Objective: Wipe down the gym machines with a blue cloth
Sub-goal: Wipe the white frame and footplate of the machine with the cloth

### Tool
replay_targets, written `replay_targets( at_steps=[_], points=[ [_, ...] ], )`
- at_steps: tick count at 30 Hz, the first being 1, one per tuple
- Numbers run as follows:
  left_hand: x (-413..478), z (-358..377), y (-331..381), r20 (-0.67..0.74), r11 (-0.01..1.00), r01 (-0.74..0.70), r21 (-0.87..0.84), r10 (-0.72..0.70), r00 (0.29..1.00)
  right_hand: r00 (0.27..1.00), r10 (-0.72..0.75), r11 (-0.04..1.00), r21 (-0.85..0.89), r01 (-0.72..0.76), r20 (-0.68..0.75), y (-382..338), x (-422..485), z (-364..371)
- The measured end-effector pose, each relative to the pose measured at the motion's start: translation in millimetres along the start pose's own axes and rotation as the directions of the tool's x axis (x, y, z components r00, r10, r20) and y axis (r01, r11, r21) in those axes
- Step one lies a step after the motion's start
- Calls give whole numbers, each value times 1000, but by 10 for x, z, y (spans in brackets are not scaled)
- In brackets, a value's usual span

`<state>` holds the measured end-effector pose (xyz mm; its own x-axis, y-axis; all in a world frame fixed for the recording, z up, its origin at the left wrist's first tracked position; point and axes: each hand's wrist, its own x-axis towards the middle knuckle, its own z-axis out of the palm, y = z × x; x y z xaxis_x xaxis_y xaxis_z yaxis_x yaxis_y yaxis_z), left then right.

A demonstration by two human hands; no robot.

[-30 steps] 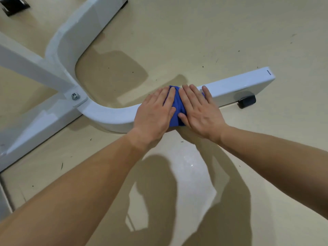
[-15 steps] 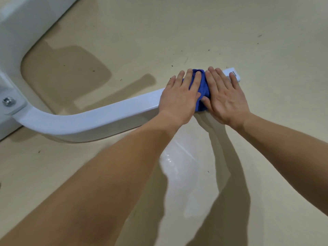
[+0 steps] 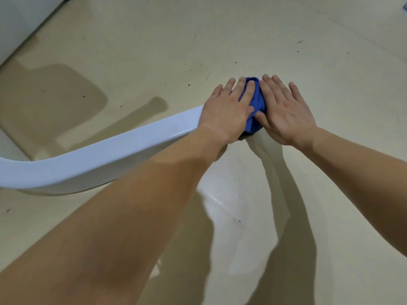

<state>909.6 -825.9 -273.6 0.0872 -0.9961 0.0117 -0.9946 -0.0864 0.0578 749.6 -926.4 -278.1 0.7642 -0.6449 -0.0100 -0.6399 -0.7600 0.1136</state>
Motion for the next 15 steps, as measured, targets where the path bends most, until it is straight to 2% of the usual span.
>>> replay_targets(
  at_steps=[2,6,9,11,15],
  points=[
    [-146,15,-80,-17,999,-5,49,6,1000,1000,-12,1000,5,12,-10,-144,-29,-2],
    [-733,11,-457,-49,993,20,113,-15,999,989,-130,991,12,131,-74,-714,-124,-33],
    [-1269,-52,-845,7,988,49,145,-50,999,972,-196,979,23,201,-132,-1348,-134,-27],
    [-1528,-127,-1041,46,988,70,141,-77,996,960,-190,979,35,201,-204,-1729,-128,3],
    [-1595,-179,-1148,81,983,46,179,-62,995,943,-222,975,-49,216,-246,-1736,-139,24]
  ],
)
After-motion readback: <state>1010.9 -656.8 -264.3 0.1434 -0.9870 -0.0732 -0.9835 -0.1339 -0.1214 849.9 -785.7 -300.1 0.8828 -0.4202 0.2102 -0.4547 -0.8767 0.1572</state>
